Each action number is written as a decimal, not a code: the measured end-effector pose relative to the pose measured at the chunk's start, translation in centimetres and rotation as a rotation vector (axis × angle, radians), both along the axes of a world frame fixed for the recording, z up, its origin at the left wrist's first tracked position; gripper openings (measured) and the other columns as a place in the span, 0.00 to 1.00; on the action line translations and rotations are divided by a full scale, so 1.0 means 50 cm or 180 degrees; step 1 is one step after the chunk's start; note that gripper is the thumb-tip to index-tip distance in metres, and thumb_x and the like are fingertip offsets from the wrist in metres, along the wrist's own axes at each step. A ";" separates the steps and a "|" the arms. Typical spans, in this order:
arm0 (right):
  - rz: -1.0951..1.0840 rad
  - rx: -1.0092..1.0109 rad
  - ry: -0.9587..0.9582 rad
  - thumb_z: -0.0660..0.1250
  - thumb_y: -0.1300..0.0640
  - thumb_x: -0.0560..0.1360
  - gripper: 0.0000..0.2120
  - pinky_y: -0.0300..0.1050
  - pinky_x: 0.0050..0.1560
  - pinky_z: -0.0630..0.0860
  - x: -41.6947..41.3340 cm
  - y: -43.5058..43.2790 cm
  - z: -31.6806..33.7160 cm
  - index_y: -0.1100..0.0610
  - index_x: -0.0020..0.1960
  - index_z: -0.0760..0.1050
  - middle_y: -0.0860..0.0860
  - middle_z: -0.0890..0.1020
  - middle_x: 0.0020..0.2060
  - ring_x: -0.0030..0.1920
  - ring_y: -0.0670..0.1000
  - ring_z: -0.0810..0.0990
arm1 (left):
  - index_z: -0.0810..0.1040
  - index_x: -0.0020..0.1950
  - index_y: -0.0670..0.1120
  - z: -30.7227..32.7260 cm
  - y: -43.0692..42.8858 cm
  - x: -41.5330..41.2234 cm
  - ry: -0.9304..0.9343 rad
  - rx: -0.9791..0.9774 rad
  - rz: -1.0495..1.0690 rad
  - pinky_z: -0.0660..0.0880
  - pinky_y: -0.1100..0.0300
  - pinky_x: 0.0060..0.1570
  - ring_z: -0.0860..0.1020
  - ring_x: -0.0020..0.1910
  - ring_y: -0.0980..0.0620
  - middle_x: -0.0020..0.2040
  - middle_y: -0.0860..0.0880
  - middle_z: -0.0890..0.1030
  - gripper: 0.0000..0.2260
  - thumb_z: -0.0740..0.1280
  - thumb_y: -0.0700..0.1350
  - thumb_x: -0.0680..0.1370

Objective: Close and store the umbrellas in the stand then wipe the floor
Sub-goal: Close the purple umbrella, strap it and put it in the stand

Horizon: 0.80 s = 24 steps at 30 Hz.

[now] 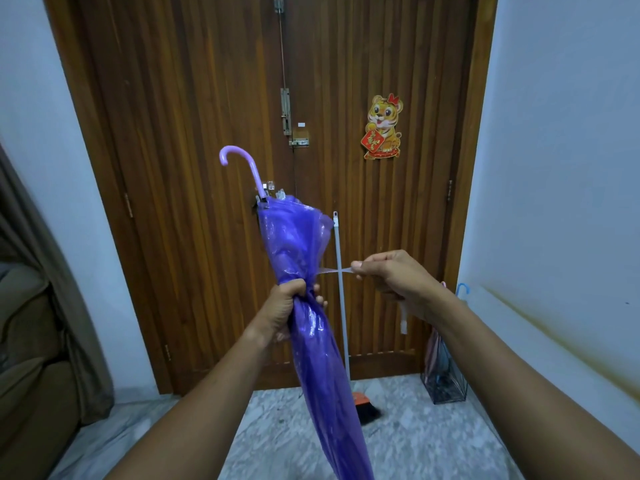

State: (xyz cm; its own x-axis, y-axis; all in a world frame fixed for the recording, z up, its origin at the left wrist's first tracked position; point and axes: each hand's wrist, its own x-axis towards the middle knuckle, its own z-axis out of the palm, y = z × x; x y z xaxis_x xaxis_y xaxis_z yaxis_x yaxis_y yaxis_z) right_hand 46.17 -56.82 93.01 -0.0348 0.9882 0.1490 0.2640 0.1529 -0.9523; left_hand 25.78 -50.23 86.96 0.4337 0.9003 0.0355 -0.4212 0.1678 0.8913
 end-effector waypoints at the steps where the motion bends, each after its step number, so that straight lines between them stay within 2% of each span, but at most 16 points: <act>1: -0.0057 -0.0022 0.0016 0.69 0.50 0.78 0.13 0.38 0.27 0.63 -0.003 -0.001 0.002 0.54 0.37 0.80 0.48 0.71 0.27 0.26 0.45 0.66 | 0.75 0.32 0.42 -0.001 0.000 0.004 -0.0001 -0.0009 0.0121 0.79 0.59 0.36 0.74 0.27 0.53 0.28 0.48 0.73 0.09 0.61 0.36 0.71; 3: -0.0160 -0.0074 0.0138 0.67 0.50 0.79 0.15 0.40 0.31 0.63 -0.004 0.001 0.002 0.53 0.35 0.77 0.48 0.72 0.29 0.29 0.45 0.67 | 0.72 0.30 0.43 0.000 -0.006 0.010 -0.0034 0.0038 0.0206 0.77 0.60 0.32 0.70 0.23 0.55 0.25 0.50 0.69 0.10 0.60 0.36 0.71; 5: -0.0290 -0.0147 0.0148 0.65 0.50 0.80 0.14 0.41 0.33 0.65 -0.003 0.001 -0.002 0.54 0.38 0.79 0.47 0.74 0.31 0.31 0.46 0.69 | 0.72 0.31 0.44 0.007 -0.016 0.012 -0.0243 0.0011 0.0083 0.75 0.61 0.29 0.67 0.22 0.56 0.25 0.51 0.68 0.04 0.63 0.39 0.67; 8: -0.0414 -0.0131 0.0071 0.62 0.56 0.82 0.11 0.39 0.29 0.65 0.006 0.006 -0.013 0.55 0.49 0.83 0.47 0.76 0.30 0.28 0.46 0.69 | 0.75 0.38 0.44 0.013 -0.018 0.008 -0.0565 -0.0007 -0.0395 0.74 0.62 0.29 0.68 0.23 0.58 0.27 0.52 0.68 0.06 0.71 0.44 0.69; 10: -0.0392 -0.0047 0.0121 0.64 0.56 0.81 0.08 0.40 0.29 0.66 0.015 0.007 -0.016 0.54 0.54 0.82 0.51 0.77 0.34 0.30 0.49 0.71 | 0.75 0.42 0.44 0.008 -0.015 0.009 -0.0501 0.0064 -0.0501 0.74 0.62 0.30 0.68 0.24 0.59 0.28 0.53 0.66 0.09 0.74 0.42 0.69; 12: -0.0175 0.0016 0.0043 0.71 0.52 0.77 0.10 0.39 0.28 0.66 0.025 0.001 -0.014 0.55 0.55 0.82 0.52 0.79 0.36 0.29 0.49 0.71 | 0.73 0.45 0.42 0.002 -0.011 0.013 -0.0139 0.0286 -0.0229 0.73 0.62 0.29 0.66 0.24 0.59 0.29 0.52 0.65 0.11 0.73 0.36 0.69; 14: 0.0070 0.0111 -0.0120 0.75 0.53 0.74 0.13 0.34 0.27 0.69 0.029 -0.008 -0.009 0.59 0.54 0.82 0.48 0.82 0.37 0.27 0.44 0.74 | 0.71 0.43 0.42 0.002 -0.007 0.014 0.0073 0.0388 0.0043 0.72 0.61 0.29 0.66 0.24 0.58 0.28 0.51 0.65 0.10 0.70 0.33 0.68; 16: 0.0130 0.0238 -0.0293 0.74 0.57 0.74 0.11 0.31 0.36 0.73 0.025 -0.012 -0.010 0.60 0.54 0.83 0.48 0.85 0.43 0.36 0.38 0.82 | 0.71 0.41 0.44 0.005 -0.008 0.010 -0.0003 0.0191 -0.0008 0.73 0.61 0.30 0.67 0.25 0.57 0.27 0.52 0.67 0.09 0.71 0.36 0.69; 18: -0.0023 0.0300 -0.0382 0.72 0.54 0.76 0.08 0.33 0.46 0.73 0.022 -0.011 -0.012 0.57 0.52 0.84 0.45 0.86 0.45 0.46 0.37 0.83 | 0.73 0.40 0.44 0.012 -0.012 0.006 -0.0196 0.0038 -0.0131 0.75 0.61 0.32 0.70 0.25 0.57 0.29 0.52 0.69 0.06 0.69 0.40 0.75; 19: -0.0103 0.0280 -0.0406 0.71 0.52 0.77 0.08 0.35 0.46 0.73 0.022 -0.010 -0.012 0.56 0.52 0.84 0.43 0.86 0.44 0.45 0.36 0.82 | 0.74 0.41 0.44 0.016 -0.017 0.004 -0.0260 0.0015 -0.0163 0.76 0.61 0.33 0.71 0.25 0.57 0.30 0.51 0.70 0.06 0.67 0.41 0.77; 21: -0.0167 0.0160 -0.0395 0.69 0.50 0.79 0.09 0.34 0.41 0.72 0.022 -0.008 -0.012 0.54 0.52 0.84 0.41 0.85 0.40 0.38 0.35 0.80 | 0.75 0.44 0.42 0.022 -0.025 0.003 -0.0313 0.0040 -0.0244 0.76 0.60 0.34 0.73 0.26 0.56 0.30 0.50 0.72 0.06 0.65 0.44 0.79; 24: -0.0165 0.0071 -0.0302 0.68 0.50 0.79 0.11 0.38 0.41 0.73 0.023 -0.004 -0.019 0.55 0.53 0.85 0.48 0.84 0.45 0.41 0.43 0.79 | 0.75 0.45 0.41 0.022 -0.028 0.000 -0.0271 0.0086 -0.0251 0.77 0.59 0.35 0.74 0.27 0.54 0.30 0.49 0.73 0.09 0.66 0.47 0.78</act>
State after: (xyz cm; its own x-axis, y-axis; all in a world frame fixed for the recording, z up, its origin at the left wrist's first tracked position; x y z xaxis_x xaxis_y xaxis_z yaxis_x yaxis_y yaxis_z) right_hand 47.33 -57.04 92.08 0.0012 0.9855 0.1695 0.3608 0.1577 -0.9192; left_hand 25.77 -51.62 88.08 0.4976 0.8617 0.0991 -0.4821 0.1798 0.8575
